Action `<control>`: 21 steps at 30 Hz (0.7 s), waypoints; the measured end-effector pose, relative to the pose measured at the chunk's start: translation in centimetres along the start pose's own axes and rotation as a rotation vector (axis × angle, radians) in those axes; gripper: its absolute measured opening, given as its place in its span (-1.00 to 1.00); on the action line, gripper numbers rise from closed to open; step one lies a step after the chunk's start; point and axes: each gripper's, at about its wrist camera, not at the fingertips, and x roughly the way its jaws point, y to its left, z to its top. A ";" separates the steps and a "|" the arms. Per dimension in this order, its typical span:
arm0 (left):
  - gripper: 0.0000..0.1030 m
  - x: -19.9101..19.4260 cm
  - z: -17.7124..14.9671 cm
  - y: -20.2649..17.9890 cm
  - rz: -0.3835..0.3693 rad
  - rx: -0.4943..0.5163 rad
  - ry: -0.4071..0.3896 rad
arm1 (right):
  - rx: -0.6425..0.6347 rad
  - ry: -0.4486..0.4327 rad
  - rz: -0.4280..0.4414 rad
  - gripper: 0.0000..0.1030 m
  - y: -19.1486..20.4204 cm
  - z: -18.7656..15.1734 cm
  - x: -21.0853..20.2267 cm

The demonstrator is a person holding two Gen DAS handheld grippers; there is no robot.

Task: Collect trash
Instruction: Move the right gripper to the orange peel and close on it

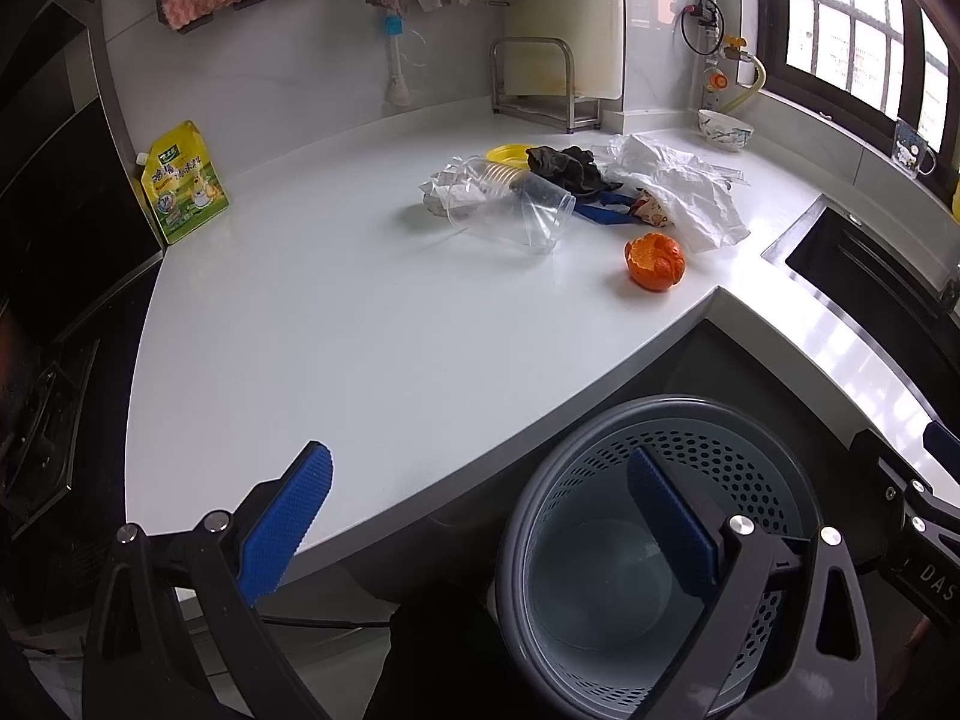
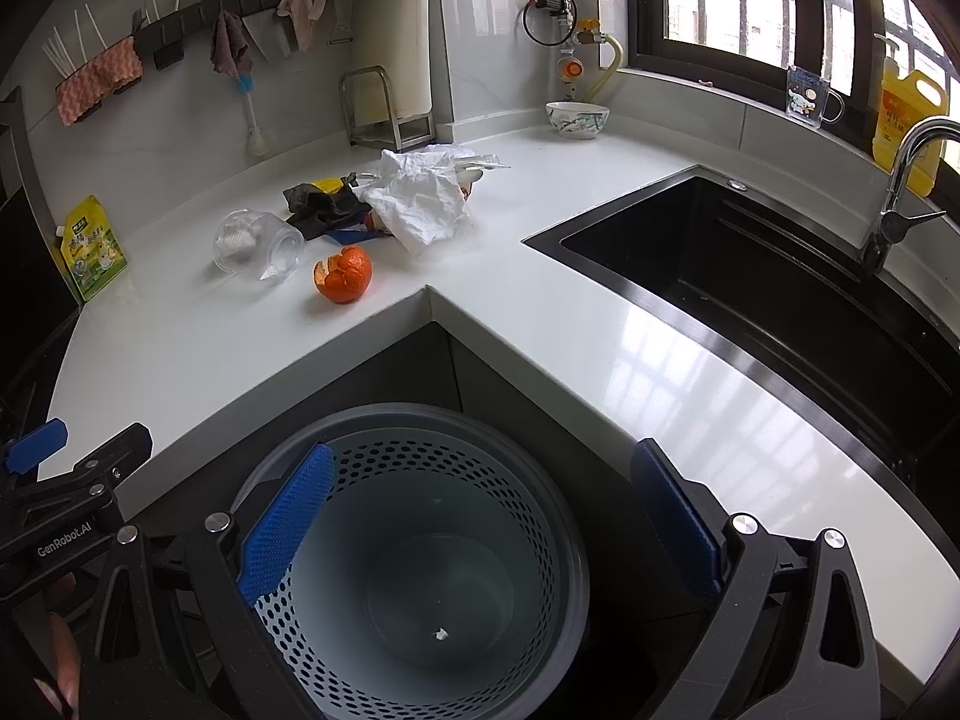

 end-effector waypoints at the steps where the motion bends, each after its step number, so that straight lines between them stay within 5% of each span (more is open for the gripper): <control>1: 0.88 0.1 0.0 0.2 0.004 -0.004 0.000 | 0.000 0.000 0.002 0.84 -0.1 -0.1 0.0; 21: 0.88 5.8 3.9 1.9 0.020 -0.020 0.002 | -0.032 0.013 0.078 0.84 1.8 4.3 6.2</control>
